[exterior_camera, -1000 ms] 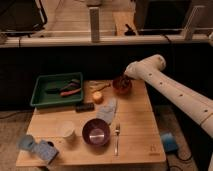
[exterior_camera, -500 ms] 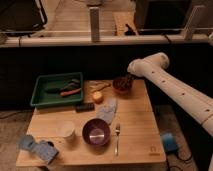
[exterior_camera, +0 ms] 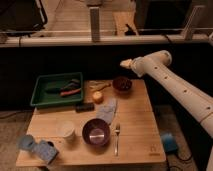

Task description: Place grapes in red bowl

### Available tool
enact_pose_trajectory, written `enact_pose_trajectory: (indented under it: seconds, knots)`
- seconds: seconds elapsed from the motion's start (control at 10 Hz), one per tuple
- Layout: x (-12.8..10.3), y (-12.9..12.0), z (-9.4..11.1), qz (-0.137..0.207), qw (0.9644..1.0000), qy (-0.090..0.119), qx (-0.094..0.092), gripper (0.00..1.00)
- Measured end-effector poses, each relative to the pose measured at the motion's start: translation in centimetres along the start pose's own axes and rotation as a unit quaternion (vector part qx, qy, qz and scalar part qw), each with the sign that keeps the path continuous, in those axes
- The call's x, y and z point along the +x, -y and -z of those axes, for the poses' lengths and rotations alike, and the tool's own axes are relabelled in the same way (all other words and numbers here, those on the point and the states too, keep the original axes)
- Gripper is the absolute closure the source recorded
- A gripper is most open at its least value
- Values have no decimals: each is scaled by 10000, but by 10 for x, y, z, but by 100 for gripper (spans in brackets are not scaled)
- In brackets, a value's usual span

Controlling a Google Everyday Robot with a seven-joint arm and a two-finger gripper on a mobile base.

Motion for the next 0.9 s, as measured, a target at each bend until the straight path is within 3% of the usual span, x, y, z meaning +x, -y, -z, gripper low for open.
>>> enact_pose_trajectory:
  seconds: [0.2,0.9]
  knots:
    - [-2,3,-2,-18,9999,153,62,20]
    - [-2,2,-2,-18,9999,146,60,20]
